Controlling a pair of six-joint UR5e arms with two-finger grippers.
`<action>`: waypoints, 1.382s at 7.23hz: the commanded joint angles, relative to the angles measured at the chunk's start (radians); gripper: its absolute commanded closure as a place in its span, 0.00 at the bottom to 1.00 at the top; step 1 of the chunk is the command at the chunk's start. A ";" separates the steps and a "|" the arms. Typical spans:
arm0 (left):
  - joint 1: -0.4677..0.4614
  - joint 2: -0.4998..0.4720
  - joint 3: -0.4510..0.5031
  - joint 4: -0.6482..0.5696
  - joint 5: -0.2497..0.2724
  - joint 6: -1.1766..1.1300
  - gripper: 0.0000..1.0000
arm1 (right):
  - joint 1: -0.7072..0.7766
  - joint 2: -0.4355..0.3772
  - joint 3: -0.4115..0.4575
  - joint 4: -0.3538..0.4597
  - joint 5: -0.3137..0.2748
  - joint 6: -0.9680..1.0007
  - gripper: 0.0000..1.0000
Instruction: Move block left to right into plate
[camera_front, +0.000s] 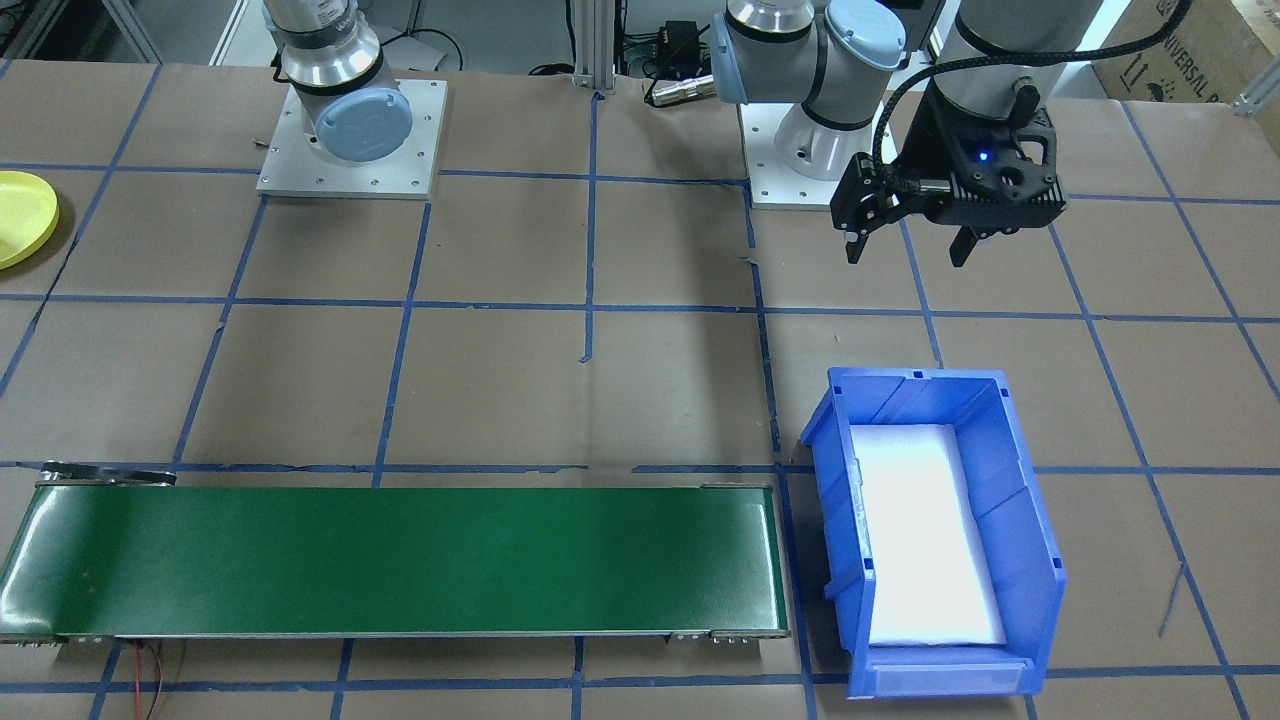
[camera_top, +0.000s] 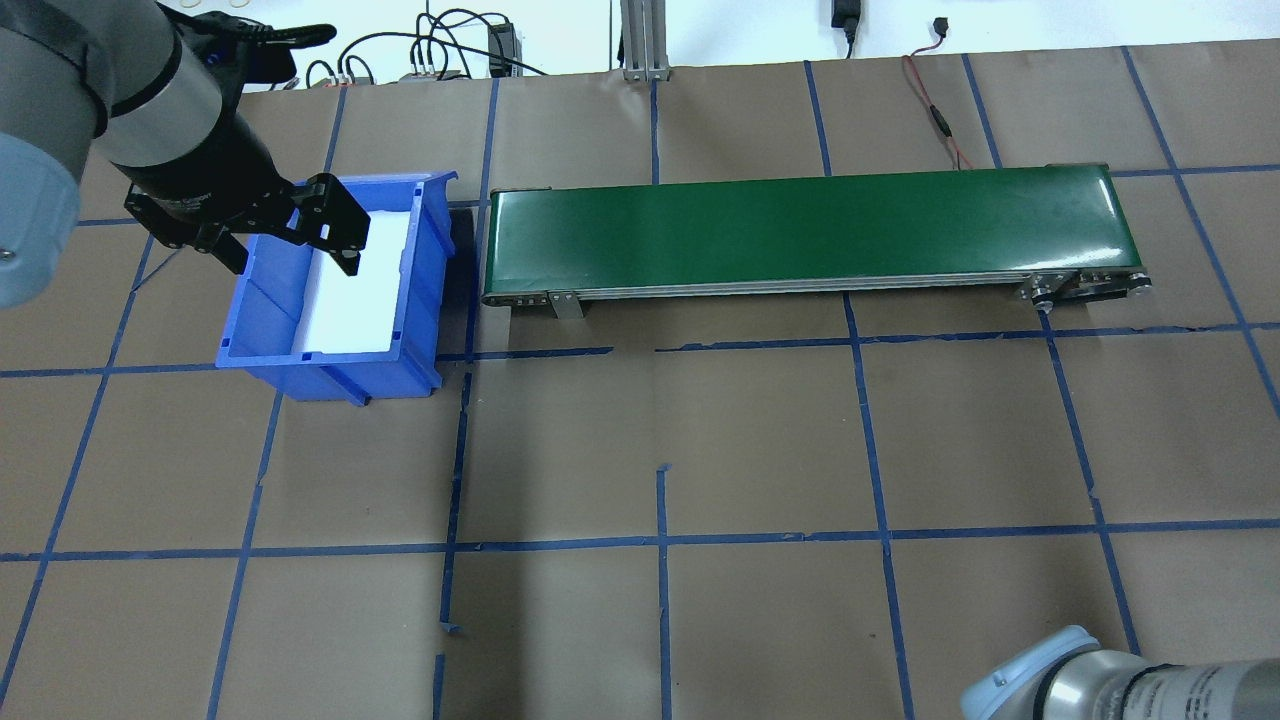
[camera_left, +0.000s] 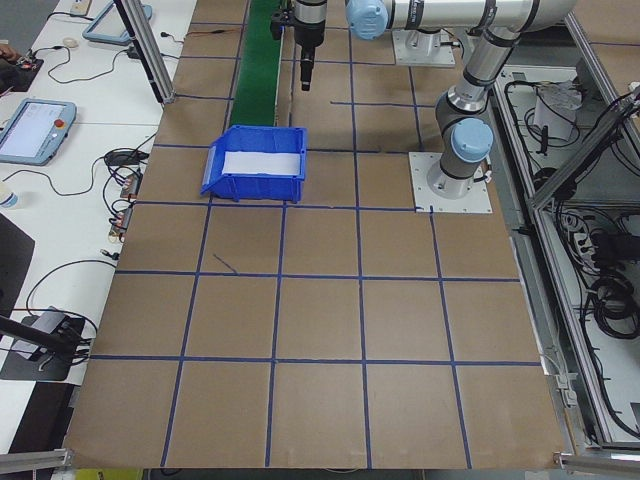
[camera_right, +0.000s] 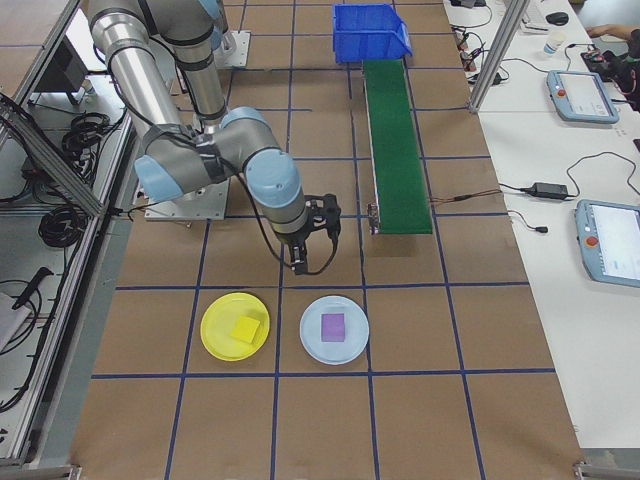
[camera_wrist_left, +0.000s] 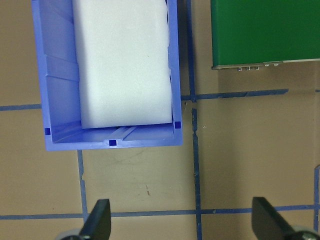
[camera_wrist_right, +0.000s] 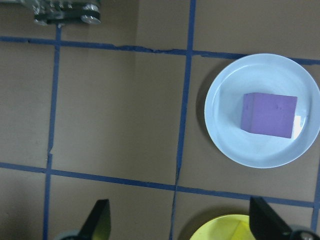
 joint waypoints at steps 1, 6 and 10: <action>0.000 0.000 0.000 0.000 0.000 0.000 0.00 | 0.210 -0.071 -0.010 0.069 -0.064 0.278 0.07; 0.000 0.000 0.000 0.000 0.000 0.000 0.00 | 0.690 -0.153 -0.018 0.129 -0.144 0.859 0.08; 0.000 0.000 -0.002 0.000 0.000 0.000 0.00 | 1.017 -0.095 -0.107 0.118 -0.159 1.262 0.08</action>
